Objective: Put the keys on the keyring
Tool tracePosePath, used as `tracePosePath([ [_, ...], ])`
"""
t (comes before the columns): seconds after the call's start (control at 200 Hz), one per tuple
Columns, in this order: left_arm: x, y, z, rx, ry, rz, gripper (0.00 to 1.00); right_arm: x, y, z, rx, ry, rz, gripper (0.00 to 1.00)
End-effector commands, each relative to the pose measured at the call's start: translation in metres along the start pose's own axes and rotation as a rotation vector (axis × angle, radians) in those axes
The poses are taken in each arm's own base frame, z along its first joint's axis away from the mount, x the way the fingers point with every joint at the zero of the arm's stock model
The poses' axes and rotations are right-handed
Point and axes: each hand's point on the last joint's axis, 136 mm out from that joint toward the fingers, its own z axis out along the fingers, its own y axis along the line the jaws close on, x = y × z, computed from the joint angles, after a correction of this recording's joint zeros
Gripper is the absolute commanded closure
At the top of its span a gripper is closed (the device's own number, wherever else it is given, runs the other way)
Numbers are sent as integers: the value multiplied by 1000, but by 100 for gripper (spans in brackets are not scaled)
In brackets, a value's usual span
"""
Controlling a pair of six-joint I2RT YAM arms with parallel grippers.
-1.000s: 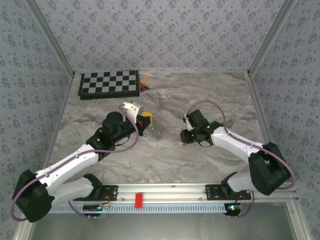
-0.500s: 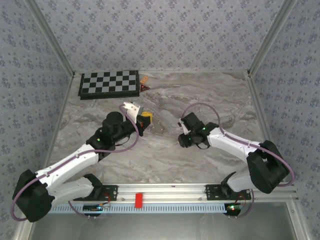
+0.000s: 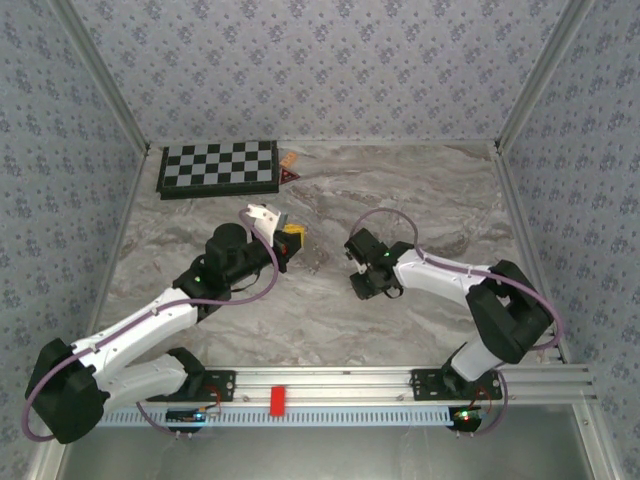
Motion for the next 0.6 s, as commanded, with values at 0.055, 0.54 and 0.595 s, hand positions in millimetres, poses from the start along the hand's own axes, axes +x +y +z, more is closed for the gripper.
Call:
tracePosePath([
  [0.055,-20,-7,-5,12,-63,25,100,4,1,1,20,34,-11,69],
  [0.54,-20,-8,-6,13,-63,25,100,7,-4,9,60,42,12,76],
  [0.595,-20,-7,-6,12,-63,26,100,7,-4,9,61,43,8,76],
])
